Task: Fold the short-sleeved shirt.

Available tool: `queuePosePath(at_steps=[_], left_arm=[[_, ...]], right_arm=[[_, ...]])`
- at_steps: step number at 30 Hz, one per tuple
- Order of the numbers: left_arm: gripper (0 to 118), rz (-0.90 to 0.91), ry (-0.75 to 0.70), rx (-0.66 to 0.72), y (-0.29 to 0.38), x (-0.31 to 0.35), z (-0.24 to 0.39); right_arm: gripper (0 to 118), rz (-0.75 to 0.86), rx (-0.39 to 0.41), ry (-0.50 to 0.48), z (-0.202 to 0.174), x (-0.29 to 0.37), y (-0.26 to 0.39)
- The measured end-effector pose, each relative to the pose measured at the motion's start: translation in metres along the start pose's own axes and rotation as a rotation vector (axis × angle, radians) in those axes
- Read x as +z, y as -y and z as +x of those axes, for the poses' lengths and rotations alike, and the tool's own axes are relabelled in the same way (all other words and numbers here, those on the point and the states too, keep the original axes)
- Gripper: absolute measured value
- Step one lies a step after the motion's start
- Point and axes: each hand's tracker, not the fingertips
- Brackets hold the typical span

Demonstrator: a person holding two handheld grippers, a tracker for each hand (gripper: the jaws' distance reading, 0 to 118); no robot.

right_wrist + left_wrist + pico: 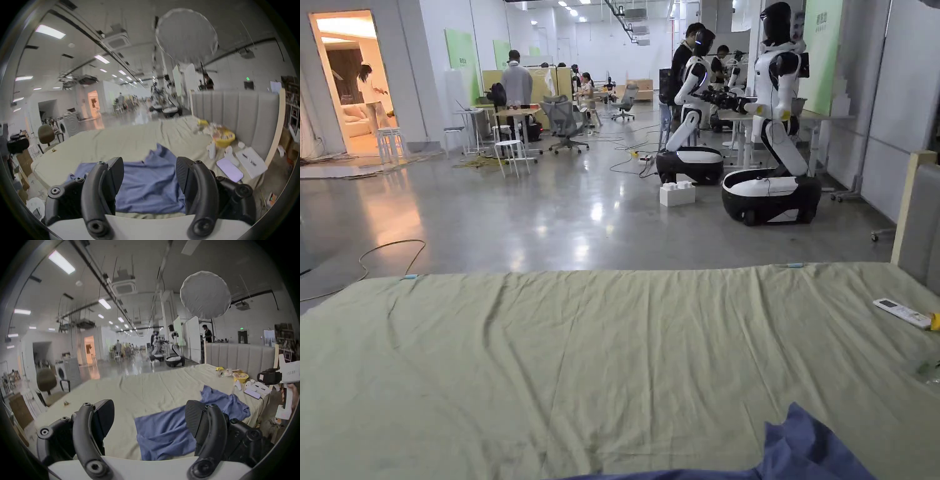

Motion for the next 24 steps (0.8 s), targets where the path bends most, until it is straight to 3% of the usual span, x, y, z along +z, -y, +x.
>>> queuePosePath(at_steps=[3, 5, 7, 8, 9, 10, 12, 15, 18, 21, 24], left_arm=[[86, 0.03, -0.002, -0.033, -0.009, 0.017, 0.015], [73, 0.059, -0.017, -0.031, -0.013, 0.027, 0.022], [23, 0.064, -0.033, -0.046, -0.014, 0.032, 0.027], [10, 0.061, -0.028, -0.056, -0.014, 0.034, 0.028], [9, 0.057, -0.025, -0.055, -0.014, 0.035, 0.028], [2, 0.028, 0.001, -0.046, -0.015, 0.036, 0.027], [0, 0.021, 0.012, -0.022, -0.015, 0.036, 0.026], [0, 0.013, 0.023, 0.03, -0.015, 0.029, 0.021], [0, -0.018, 0.034, 0.091, -0.014, 0.016, 0.013], [0, -0.159, 0.093, 0.157, -0.005, -0.015, 0.003], [0, -0.222, 0.14, 0.346, 0.028, -0.063, -0.017]], right_arm=[[70, 0.071, 0.085, -0.069, -0.022, 0.018, -0.016], [67, 0.06, 0.083, -0.099, -0.029, 0.023, -0.019], [37, 0.11, 0.136, -0.107, -0.039, 0.03, -0.026], [17, 0.103, 0.13, -0.101, -0.041, 0.03, -0.026], [7, 0.104, 0.133, -0.091, -0.043, 0.031, -0.027], [6, 0.119, 0.149, -0.092, -0.045, 0.032, -0.03], [1, 0.046, 0.091, -0.114, -0.044, 0.024, -0.028], [1, 0.081, 0.162, -0.095, -0.049, 0.018, -0.03], [1, 0.036, 0.131, -0.099, -0.046, 0.011, -0.024], [1, -0.004, 0.126, -0.097, -0.043, 0.003, -0.017], [1, -0.055, 0.107, -0.107, -0.035, -0.006, -0.007]])
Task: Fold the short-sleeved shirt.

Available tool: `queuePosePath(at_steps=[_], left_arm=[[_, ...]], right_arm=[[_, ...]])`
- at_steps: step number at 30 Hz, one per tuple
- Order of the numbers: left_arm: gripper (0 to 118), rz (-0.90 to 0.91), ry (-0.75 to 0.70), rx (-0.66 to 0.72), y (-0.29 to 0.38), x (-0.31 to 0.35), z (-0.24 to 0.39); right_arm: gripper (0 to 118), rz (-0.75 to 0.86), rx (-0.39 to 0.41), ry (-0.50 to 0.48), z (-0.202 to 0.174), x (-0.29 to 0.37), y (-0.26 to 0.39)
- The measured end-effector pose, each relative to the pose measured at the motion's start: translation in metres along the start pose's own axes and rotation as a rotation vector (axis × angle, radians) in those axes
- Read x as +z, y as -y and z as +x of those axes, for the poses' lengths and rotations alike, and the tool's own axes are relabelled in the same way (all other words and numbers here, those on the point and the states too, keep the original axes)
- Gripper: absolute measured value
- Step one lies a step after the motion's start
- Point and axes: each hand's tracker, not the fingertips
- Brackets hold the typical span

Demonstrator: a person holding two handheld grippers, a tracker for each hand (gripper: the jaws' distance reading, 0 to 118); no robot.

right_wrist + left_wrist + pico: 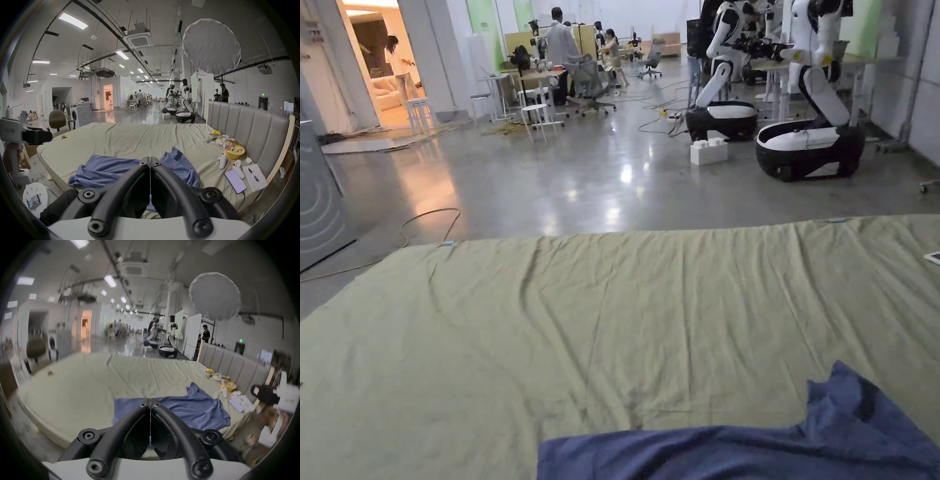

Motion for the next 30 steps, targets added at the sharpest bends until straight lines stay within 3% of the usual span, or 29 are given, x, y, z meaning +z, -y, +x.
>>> queuePosePath(at_steps=[2, 5, 6, 12, 17, 18, 20, 21, 22, 26, 27, 28, 29, 30], left_arm=[[4, -0.057, 0.025, 0.098, 0.003, -0.039, -0.022], [62, -0.096, -0.032, 0.104, -0.001, -0.117, -0.054], [68, -0.125, -0.042, 0.089, -0.003, -0.151, -0.065], [68, -0.382, -0.196, 0.057, 0.002, -0.303, -0.108], [65, -0.59, -0.275, -0.052, 0.035, -0.357, -0.114], [48, -0.668, -0.292, -0.041, 0.042, -0.362, -0.115], [38, -0.594, -0.303, -0.034, 0.041, -0.356, -0.109], [16, -0.594, -0.305, -0.046, 0.038, -0.354, -0.101], [8, -0.589, -0.294, -0.091, 0.037, -0.355, -0.097], [8, -0.678, -0.315, -0.315, 0.047, -0.374, -0.082], [8, -0.698, -0.313, -0.344, 0.048, -0.378, -0.082], [8, -0.703, -0.318, -0.331, 0.047, -0.381, -0.08], [8, -0.715, -0.321, -0.337, 0.045, -0.382, -0.079], [8, -0.733, -0.315, -0.34, 0.046, -0.383, -0.078]], right_arm=[[1, -0.069, -0.035, -0.001, 0.006, -0.006, 0.008], [1, -0.109, -0.033, 0.016, 0.016, -0.013, 0.021], [1, -0.136, -0.048, 0.027, 0.02, -0.016, 0.027], [1, -0.231, -0.129, 0.061, 0.038, -0.029, 0.05], [1, -0.285, -0.169, 0.093, 0.051, -0.034, 0.06], [1, -0.293, -0.168, 0.101, 0.054, -0.035, 0.061], [1, -0.303, -0.166, 0.108, 0.057, -0.037, 0.061], [1, -0.304, -0.169, 0.108, 0.059, -0.038, 0.062], [1, -0.308, -0.174, 0.107, 0.062, -0.041, 0.063], [2, -0.327, -0.155, 0.089, 0.081, -0.075, 0.057], [5, -0.318, -0.14, 0.091, 0.091, -0.093, 0.051], [17, -0.32, -0.144, 0.087, 0.102, -0.11, 0.047], [41, -0.322, -0.167, 0.074, 0.117, -0.133, 0.041], [75, -0.349, -0.216, 0.067, 0.131, -0.159, 0.037]])
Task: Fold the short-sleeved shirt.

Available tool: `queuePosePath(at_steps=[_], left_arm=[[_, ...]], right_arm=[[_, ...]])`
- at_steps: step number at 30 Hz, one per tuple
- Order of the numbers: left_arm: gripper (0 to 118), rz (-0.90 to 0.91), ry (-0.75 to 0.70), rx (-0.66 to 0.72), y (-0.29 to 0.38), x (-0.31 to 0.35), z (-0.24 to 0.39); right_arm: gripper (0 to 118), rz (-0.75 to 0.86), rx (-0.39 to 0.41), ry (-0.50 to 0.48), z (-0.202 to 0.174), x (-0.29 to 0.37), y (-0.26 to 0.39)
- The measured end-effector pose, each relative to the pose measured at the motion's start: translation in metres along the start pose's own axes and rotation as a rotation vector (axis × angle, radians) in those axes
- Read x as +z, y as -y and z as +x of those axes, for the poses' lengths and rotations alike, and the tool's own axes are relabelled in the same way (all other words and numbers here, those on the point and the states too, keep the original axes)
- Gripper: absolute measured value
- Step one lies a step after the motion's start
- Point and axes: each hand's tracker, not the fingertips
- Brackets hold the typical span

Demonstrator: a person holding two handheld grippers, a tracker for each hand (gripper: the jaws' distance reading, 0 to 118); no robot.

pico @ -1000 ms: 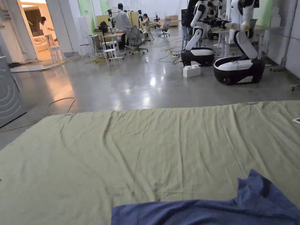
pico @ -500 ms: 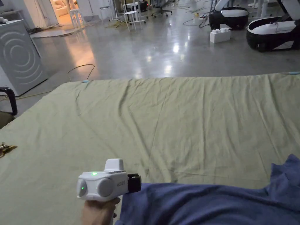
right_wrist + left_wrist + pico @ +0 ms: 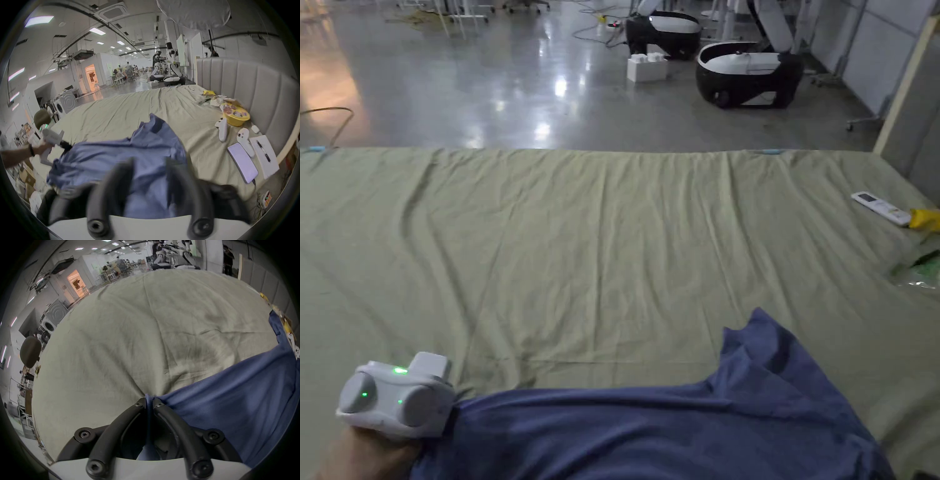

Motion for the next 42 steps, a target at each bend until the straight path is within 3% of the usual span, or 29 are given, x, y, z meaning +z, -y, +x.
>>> queuePosePath(at_steps=[1, 4, 6, 8, 12, 15, 17, 18, 19, 21, 22, 24, 27, 30, 33, 34, 36, 40, 42], left_arm=[[7, 0.0, 0.001, 0.0, -0.001, -0.001, -0.001], [7, -0.017, 0.011, 0.028, -0.005, -0.003, -0.004], [7, -0.032, 0.021, 0.018, -0.008, -0.003, -0.006], [7, -0.056, 0.045, 0.021, -0.01, -0.003, -0.009], [7, -0.075, 0.079, 0.035, -0.01, -0.003, -0.012], [7, -0.064, 0.085, 0.026, -0.007, -0.002, -0.013], [7, -0.063, 0.09, 0.027, -0.007, -0.005, -0.014], [7, -0.062, 0.089, 0.019, -0.007, -0.005, -0.014], [7, -0.058, 0.086, 0.013, -0.006, -0.004, -0.013], [6, -0.016, 0.075, 0.009, 0.001, -0.002, -0.013], [6, 0.057, 0.071, 0.007, 0.008, 0.002, -0.014], [6, 0.14, 0.086, 0.079, 0.023, 0.016, -0.021], [6, 0.298, 0.22, 0.209, 0.054, 0.075, -0.043], [6, 0.396, 0.288, 0.264, 0.106, 0.137, -0.062], [6, 0.408, 0.314, 0.298, 0.163, 0.169, -0.074], [6, 0.402, 0.328, 0.305, 0.174, 0.172, -0.075], [6, 0.367, 0.333, 0.334, 0.209, 0.176, -0.074], [6, 0.309, 0.356, 0.333, 0.247, 0.168, -0.062], [6, 0.295, 0.344, 0.342, 0.254, 0.162, -0.057]], right_arm=[[86, -0.018, -0.019, 0.008, 0.008, -0.02, -0.013], [82, -0.119, -0.002, 0.02, 0.031, -0.095, -0.056], [82, -0.149, 0.073, 0.052, 0.039, -0.142, -0.072], [82, -0.241, 0.133, 0.022, 0.05, -0.182, -0.08], [82, -0.384, 0.073, 0.143, 0.062, -0.24, -0.074], [82, -0.44, 0.044, 0.119, 0.063, -0.268, -0.06], [71, -0.51, 0.093, 0.063, 0.054, -0.269, -0.042], [66, -0.423, 0.205, 0.141, 0.042, -0.262, -0.042], [52, -0.409, 0.209, 0.123, 0.038, -0.259, -0.044], [0, -0.41, 0.201, 0.159, 0.032, -0.256, -0.047], [0, -0.413, 0.196, 0.157, 0.04, -0.258, -0.047], [0, -0.361, 0.095, 0.07, 0.048, -0.237, -0.05], [0, -0.219, 0.177, 0.042, 0.048, -0.176, -0.051], [0, -0.138, 0.123, 0.005, 0.055, -0.102, -0.035], [0, -0.113, 0.117, -0.005, 0.058, -0.043, 0.003], [0, -0.107, 0.14, 0.012, 0.023, -0.007, 0.008], [0, -0.108, 0.122, 0.015, 0.013, 0.023, 0.038], [0, -0.144, 0.085, 0.033, 0.01, 0.044, 0.075], [0, -0.166, 0.024, 0.058, 0.016, 0.044, 0.082]])
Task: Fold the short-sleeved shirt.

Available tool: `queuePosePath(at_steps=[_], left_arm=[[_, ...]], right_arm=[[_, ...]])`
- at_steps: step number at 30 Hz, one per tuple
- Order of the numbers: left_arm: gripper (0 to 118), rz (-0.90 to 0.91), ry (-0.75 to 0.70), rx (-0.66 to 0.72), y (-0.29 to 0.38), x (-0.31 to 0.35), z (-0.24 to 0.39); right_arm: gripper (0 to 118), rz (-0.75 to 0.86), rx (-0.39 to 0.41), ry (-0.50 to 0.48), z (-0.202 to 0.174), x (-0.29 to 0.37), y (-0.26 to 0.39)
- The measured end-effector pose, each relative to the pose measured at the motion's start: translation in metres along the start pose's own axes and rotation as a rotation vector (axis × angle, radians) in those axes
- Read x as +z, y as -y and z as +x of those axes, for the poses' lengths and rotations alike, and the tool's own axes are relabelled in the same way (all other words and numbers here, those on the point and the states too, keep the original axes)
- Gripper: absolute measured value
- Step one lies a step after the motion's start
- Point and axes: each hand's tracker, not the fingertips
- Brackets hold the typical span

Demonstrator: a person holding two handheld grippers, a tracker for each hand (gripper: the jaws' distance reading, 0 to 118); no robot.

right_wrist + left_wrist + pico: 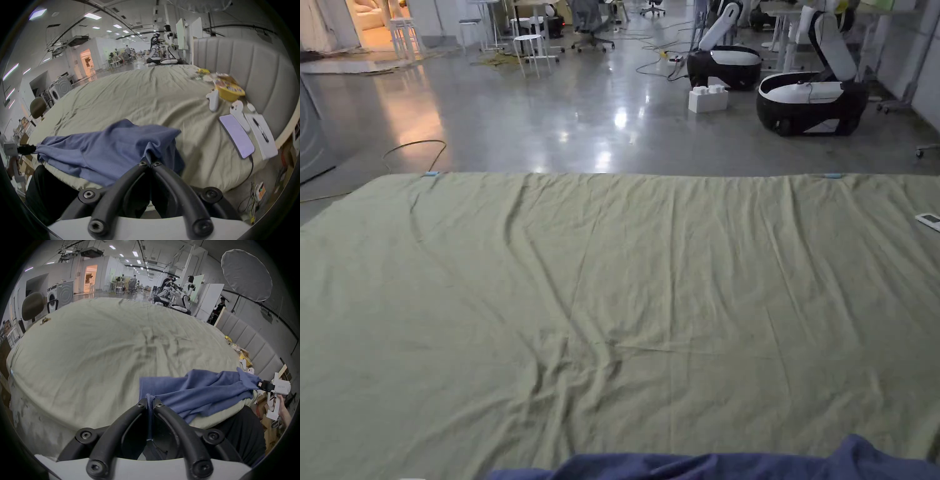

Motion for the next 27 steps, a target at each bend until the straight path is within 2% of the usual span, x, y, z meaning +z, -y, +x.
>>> queuePosePath(at_steps=[2, 3, 4, 5, 6, 7, 8, 9, 11, 12, 14, 18, 20, 22, 23, 24, 25, 26, 27], left_arm=[[6, 0.018, -0.015, -0.003, 0.0, -0.008, 0.004], [15, 0.018, -0.017, -0.002, 0.001, -0.012, 0.005], [30, 0.021, -0.028, -0.013, 0.001, -0.013, 0.008], [52, 0.038, -0.05, -0.033, 0.002, -0.015, 0.009], [79, 0.056, -0.062, -0.039, 0.001, -0.011, 0.01], [90, 0.063, -0.051, -0.032, -0.001, -0.007, 0.011], [91, 0.1, -0.04, -0.023, -0.005, 0.003, 0.014], [91, 0.132, -0.047, -0.046, -0.01, 0.016, 0.019], [91, 0.208, -0.13, -0.154, -0.022, 0.042, 0.037], [91, 0.277, -0.147, -0.191, -0.028, 0.06, 0.048], [91, 0.406, -0.105, -0.195, -0.038, 0.094, 0.066], [91, 0.634, -0.06, -0.243, -0.044, 0.16, 0.108], [91, 0.706, -0.082, -0.275, -0.036, 0.186, 0.123], [88, 0.737, -0.137, -0.222, -0.027, 0.198, 0.133], [84, 0.732, -0.121, -0.228, -0.024, 0.204, 0.135], [71, 0.727, -0.11, -0.237, -0.024, 0.208, 0.135], [55, 0.717, -0.1, -0.25, -0.026, 0.209, 0.136], [49, 0.706, -0.105, -0.262, -0.028, 0.212, 0.138], [44, 0.701, -0.114, -0.259, -0.03, 0.215, 0.139]], right_arm=[[0, -0.009, -0.013, 0.008, -0.004, -0.004, 0.005], [4, -0.021, -0.014, 0.017, -0.008, -0.007, 0.007], [20, -0.04, -0.024, 0.012, 0.003, -0.016, 0.008], [50, -0.052, -0.019, 0.026, 0.002, -0.018, 0.012], [84, -0.062, -0.015, 0.034, 0.0, -0.018, 0.016], [91, -0.069, -0.014, 0.04, -0.001, -0.015, 0.018], [87, -0.059, -0.022, 0.044, 0.02, -0.021, 0.026], [83, -0.024, -0.027, 0.053, 0.023, -0.013, 0.026], [83, 0.063, -0.025, 0.067, 0.018, 0.008, 0.019], [83, 0.12, 0.014, 0.08, 0.012, 0.024, 0.018], [83, 0.24, 0.054, 0.039, -0.006, 0.052, 0.009], [84, 0.46, 0.076, -0.031, -0.059, 0.112, -0.013], [84, 0.542, 0.099, -0.008, -0.082, 0.133, -0.018], [82, 0.619, 0.133, 0.002, -0.096, 0.15, -0.021], [77, 0.652, 0.149, -0.011, -0.103, 0.157, -0.023], [61, 0.686, 0.176, -0.025, -0.109, 0.163, -0.025], [41, 0.676, 0.167, -0.06, -0.112, 0.165, -0.025], [41, 0.68, 0.174, -0.067, -0.115, 0.168, -0.027], [34, 0.679, 0.176, -0.066, -0.119, 0.17, -0.028]])
